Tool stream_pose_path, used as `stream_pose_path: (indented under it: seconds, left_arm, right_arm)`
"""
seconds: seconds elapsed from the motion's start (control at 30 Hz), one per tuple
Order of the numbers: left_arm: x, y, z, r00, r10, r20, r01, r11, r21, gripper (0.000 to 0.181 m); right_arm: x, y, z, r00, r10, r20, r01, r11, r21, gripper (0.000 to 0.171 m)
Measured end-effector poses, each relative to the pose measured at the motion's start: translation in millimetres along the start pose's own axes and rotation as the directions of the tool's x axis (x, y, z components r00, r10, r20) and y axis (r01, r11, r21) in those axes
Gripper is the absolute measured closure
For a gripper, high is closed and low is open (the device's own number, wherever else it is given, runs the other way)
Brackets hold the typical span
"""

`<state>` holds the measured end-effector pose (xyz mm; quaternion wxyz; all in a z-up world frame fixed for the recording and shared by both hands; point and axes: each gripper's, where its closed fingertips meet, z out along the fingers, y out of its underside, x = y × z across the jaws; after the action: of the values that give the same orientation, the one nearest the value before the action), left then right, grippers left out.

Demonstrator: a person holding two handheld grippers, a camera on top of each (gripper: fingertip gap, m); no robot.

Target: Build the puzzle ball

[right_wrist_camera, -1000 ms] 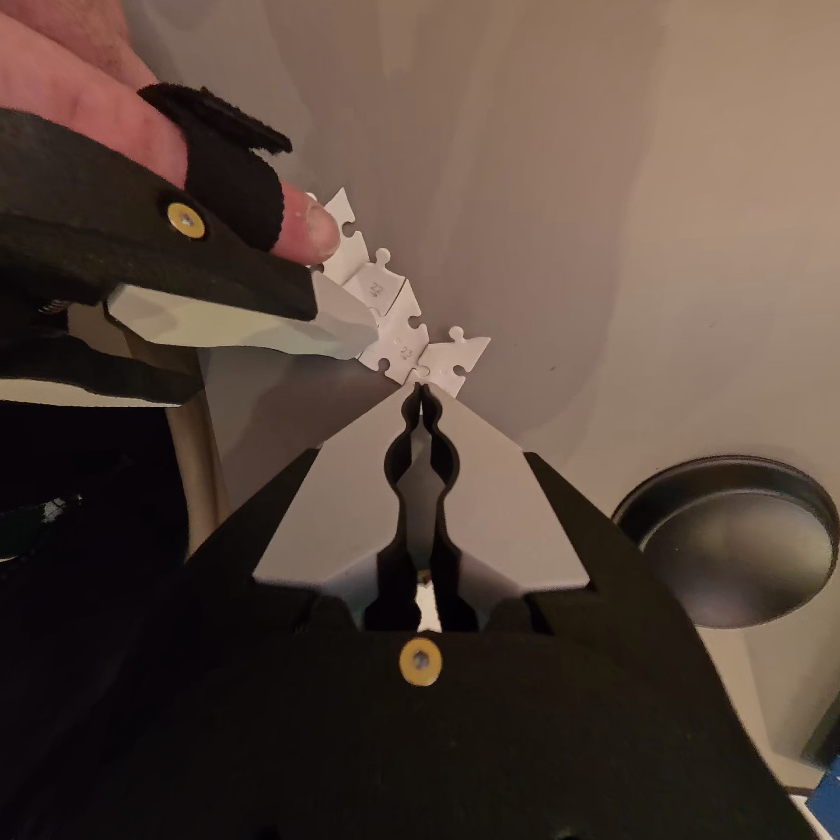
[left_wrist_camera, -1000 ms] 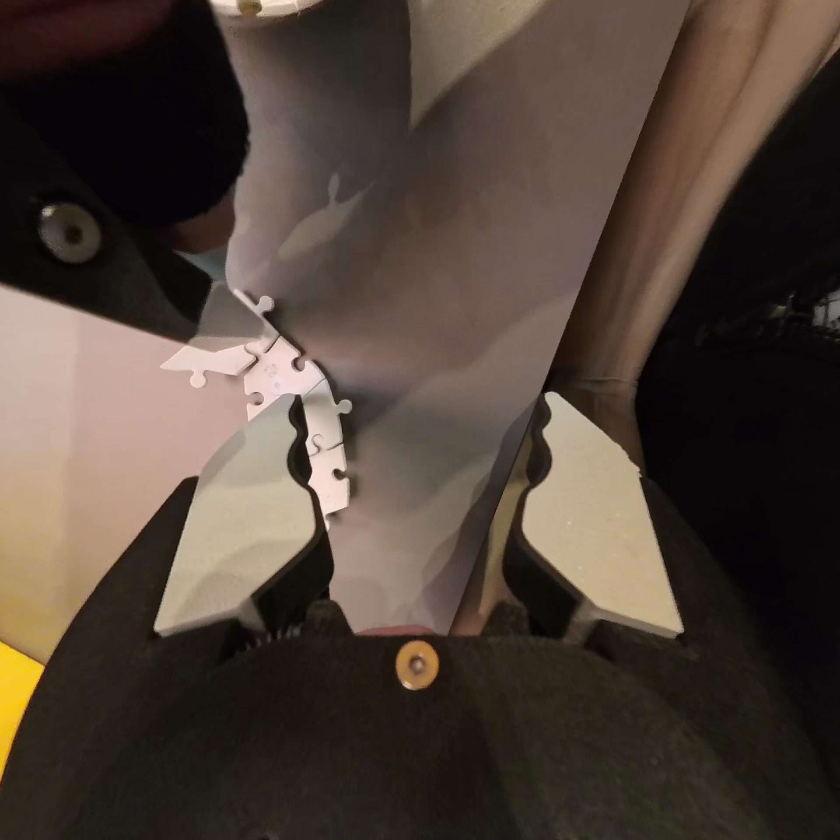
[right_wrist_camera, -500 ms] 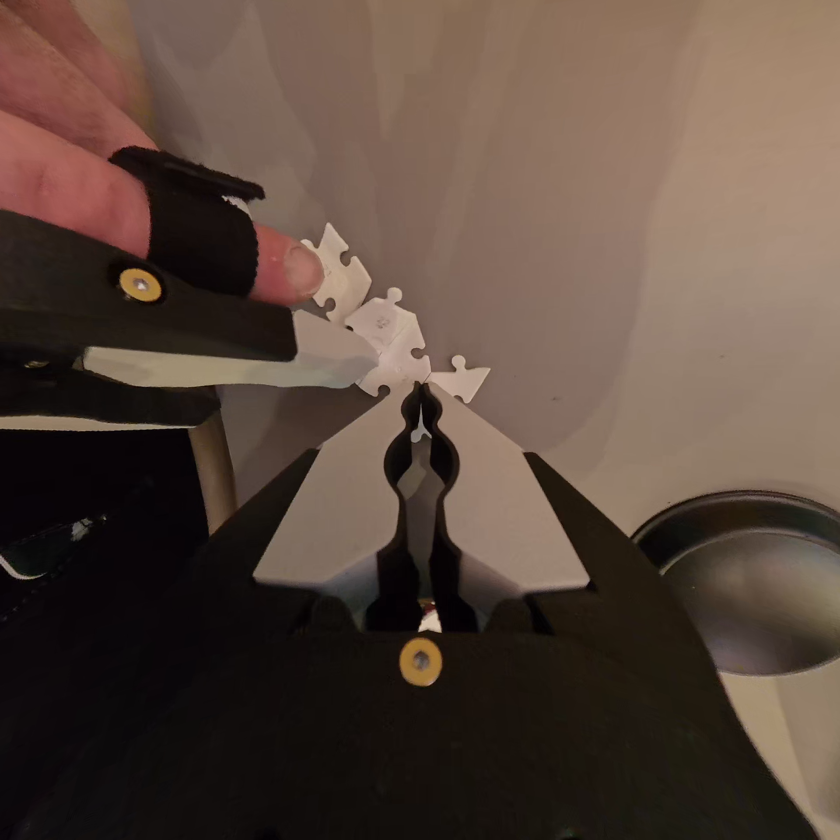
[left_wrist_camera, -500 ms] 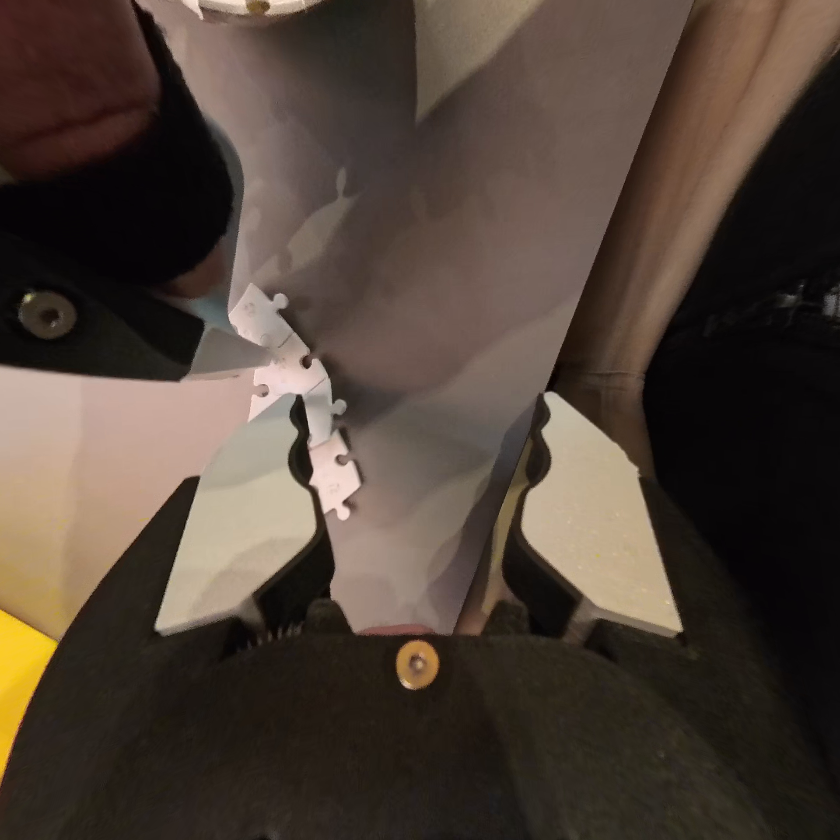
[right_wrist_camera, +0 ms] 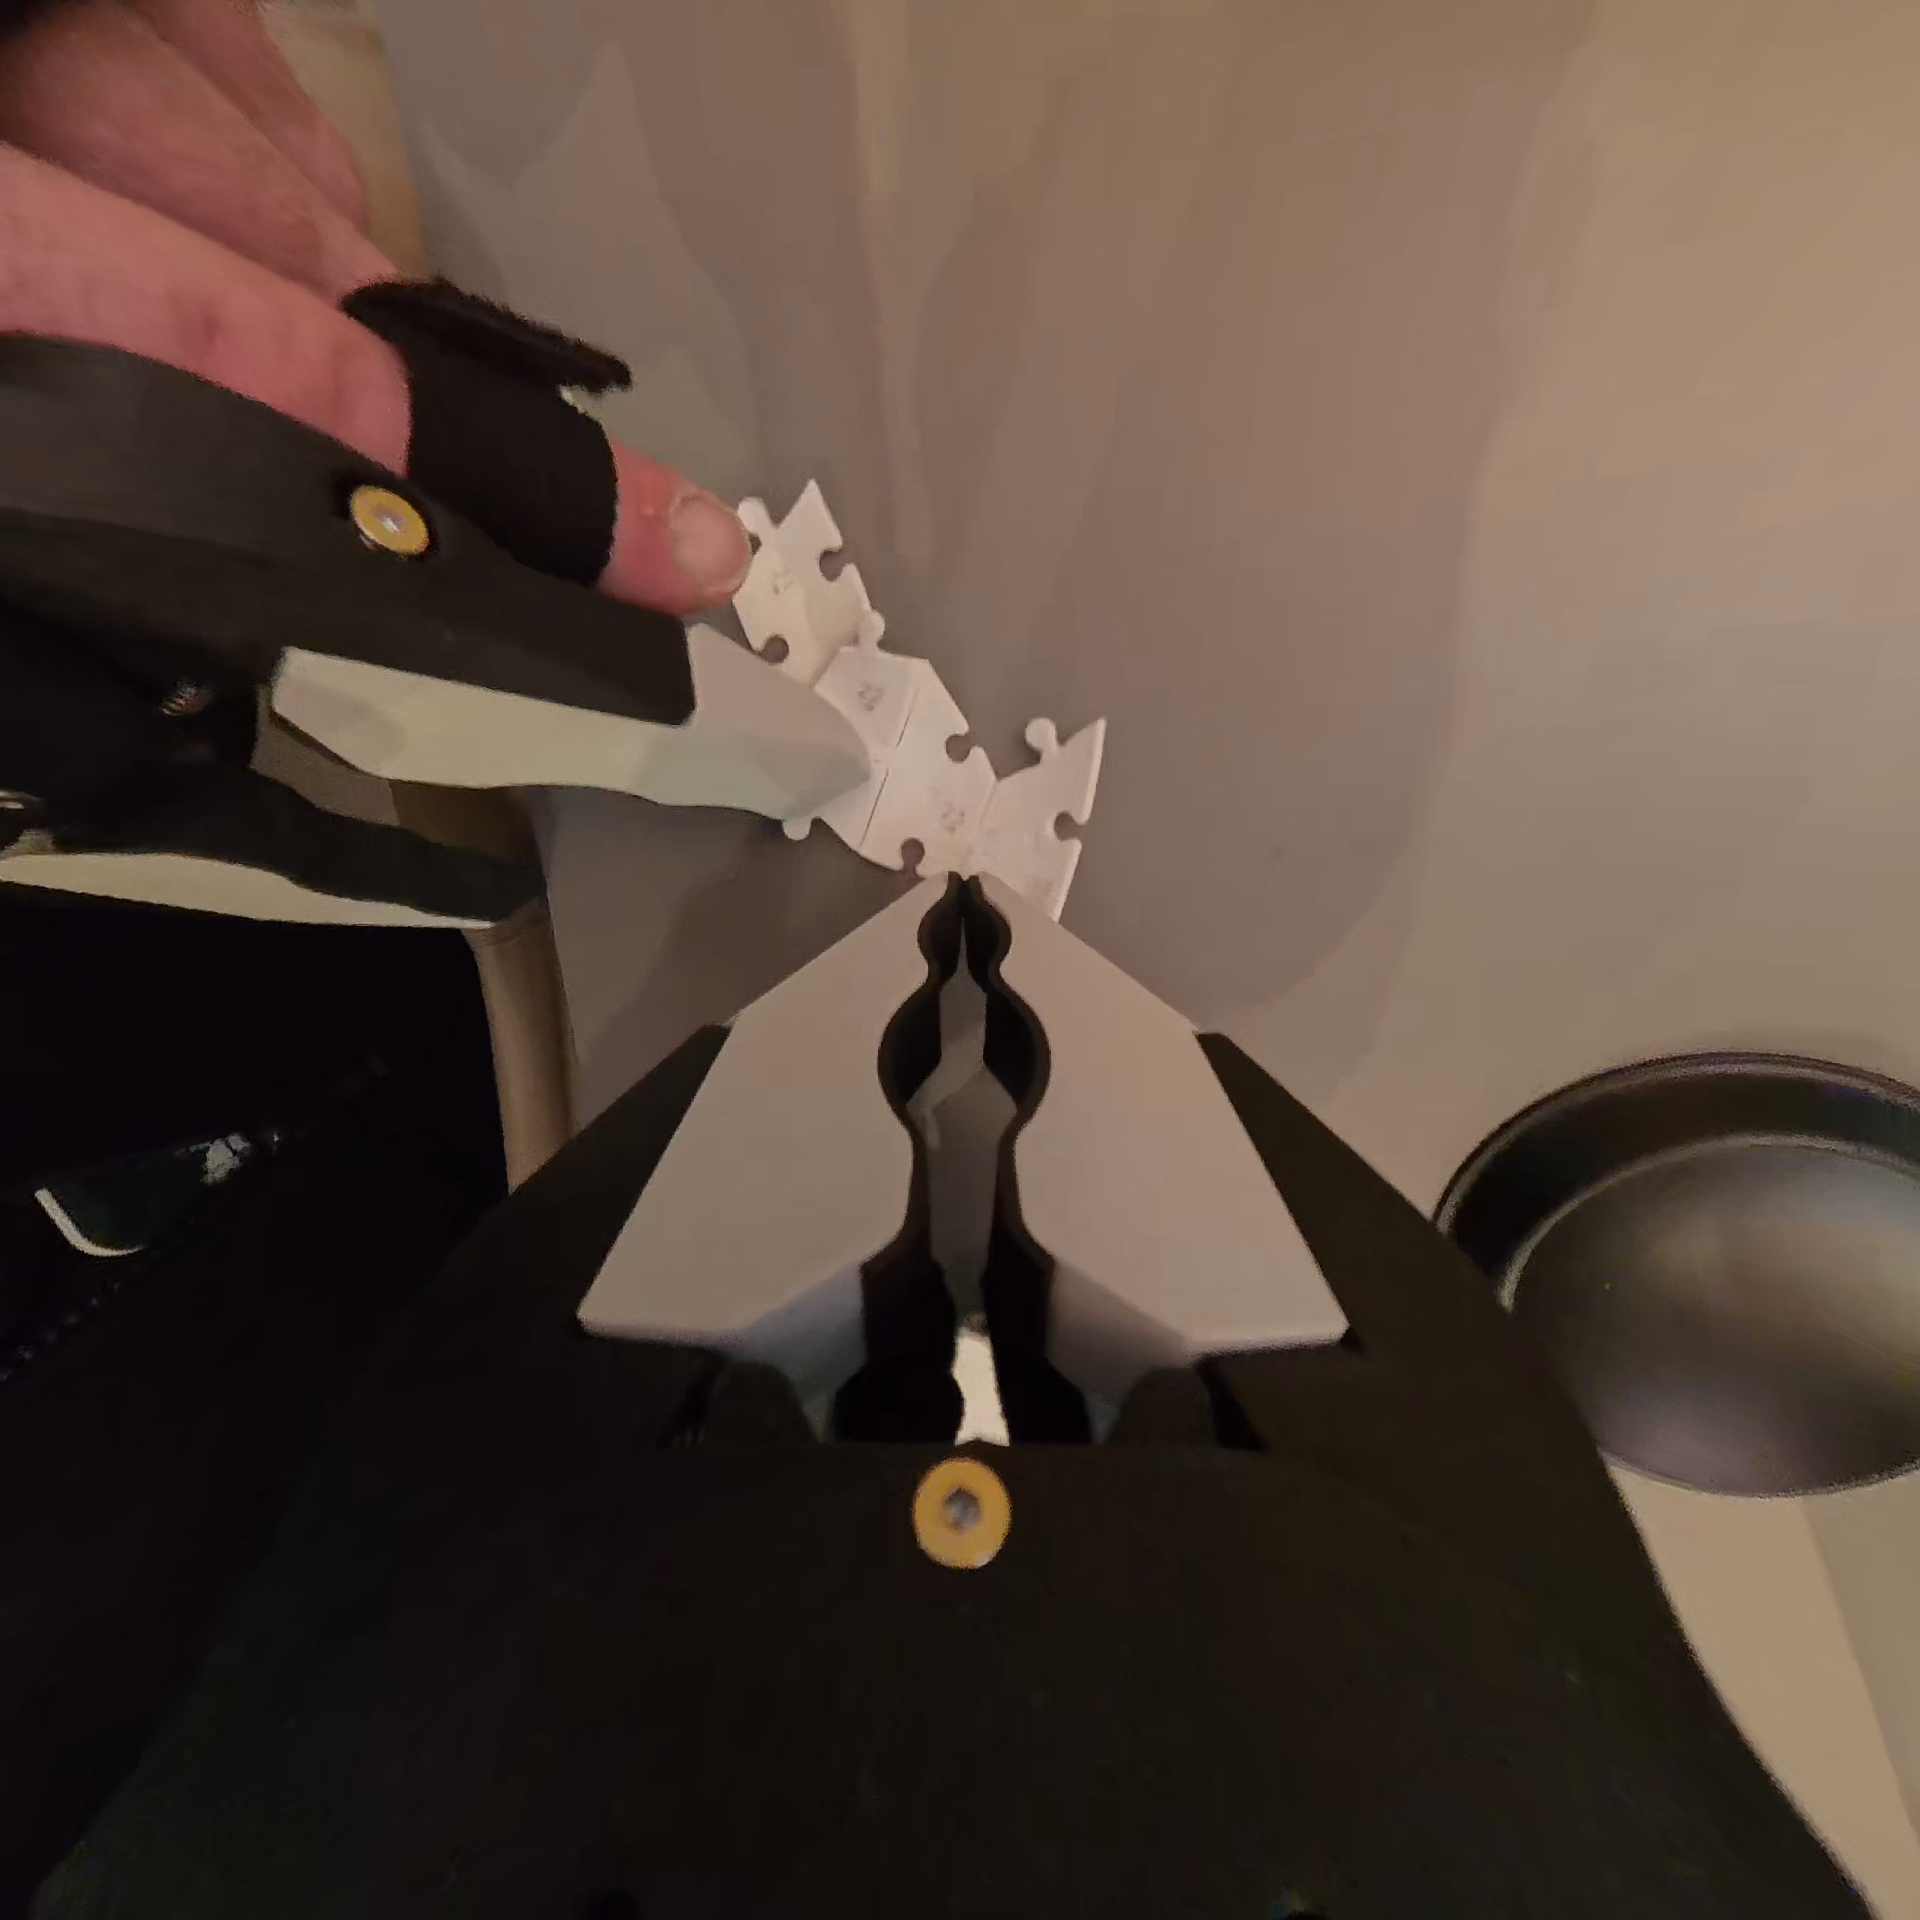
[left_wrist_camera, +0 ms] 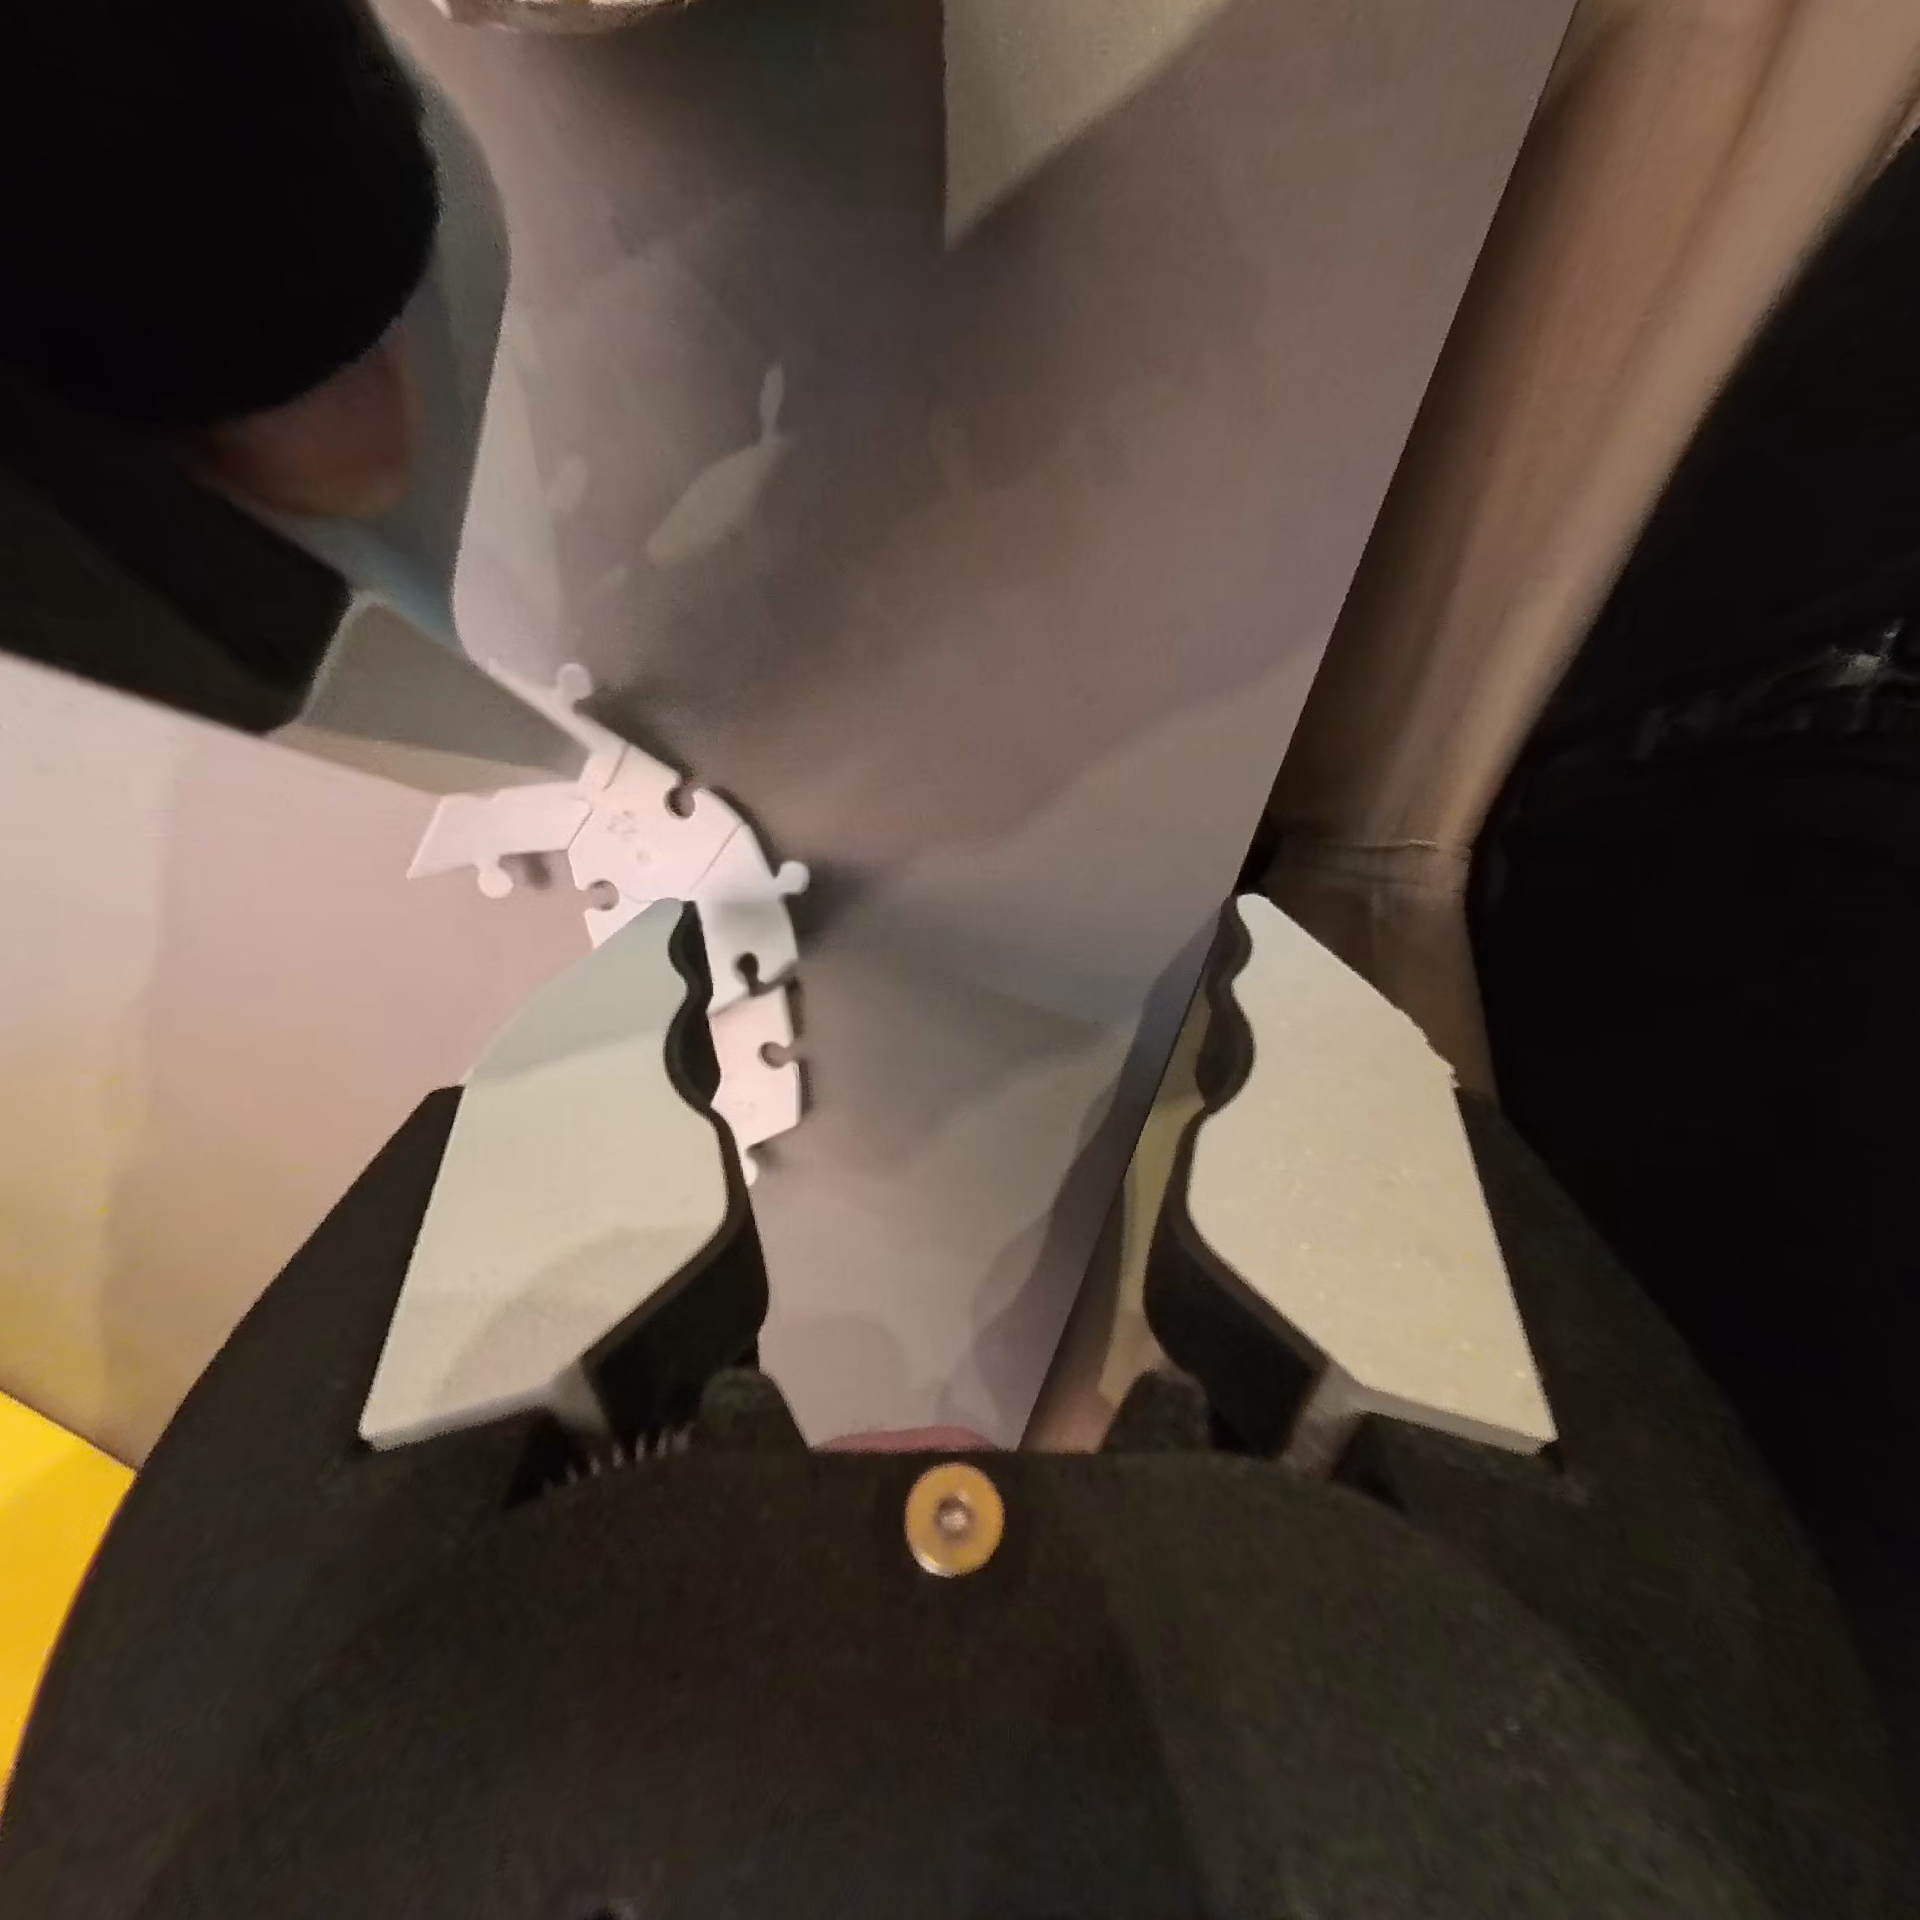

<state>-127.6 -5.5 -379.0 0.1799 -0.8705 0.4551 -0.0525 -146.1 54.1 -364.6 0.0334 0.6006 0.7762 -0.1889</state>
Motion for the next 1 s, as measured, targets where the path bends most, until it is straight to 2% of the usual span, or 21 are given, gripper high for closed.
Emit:
stream_pose_path:
  seconds: [0.03,0.33,0.57,0.67,0.77,1.0]
  left_arm:
    - [-0.1,0.0,0.0,1.0,0.001,0.001,-0.001,1.0,-0.001,0.09]
    - [-0.8,0.0,0.0,1.0,0.002,0.004,-0.002,1.0,-0.002,0.09]
    - [-0.7,2.8,-3.2,1.0,0.005,0.018,-0.005,1.0,-0.013,0.091]
    - [-0.4,6.5,-7.3,0.999,-0.001,0.033,0.002,1.0,-0.015,0.092]
    - [0.7,10.1,-10.0,0.999,-0.017,0.04,0.018,1.0,-0.005,0.093]
    - [6.6,17.9,-14.2,0.998,-0.043,0.042,0.043,0.999,0.005,0.094]
  right_arm:
    - [-1.0,2.4,1.7,1.0,-0.01,0.002,0.01,1.0,-0.015,0.171]
    - [0.5,6.1,11.1,0.998,-0.042,-0.045,0.037,0.994,-0.107,0.171]
    - [0.4,6.3,10.7,0.999,-0.039,0.012,0.041,0.973,-0.226,0.171]
    - [-2.4,-4.2,8.6,0.999,-0.012,0.047,0.02,0.987,-0.16,0.171]
    - [-2.5,-17.0,4.6,0.999,-0.033,0.024,0.035,0.992,-0.118,0.171]
    - [3.4,-18.9,16.1,0.999,-0.046,-0.009,0.044,0.988,-0.151,0.171]
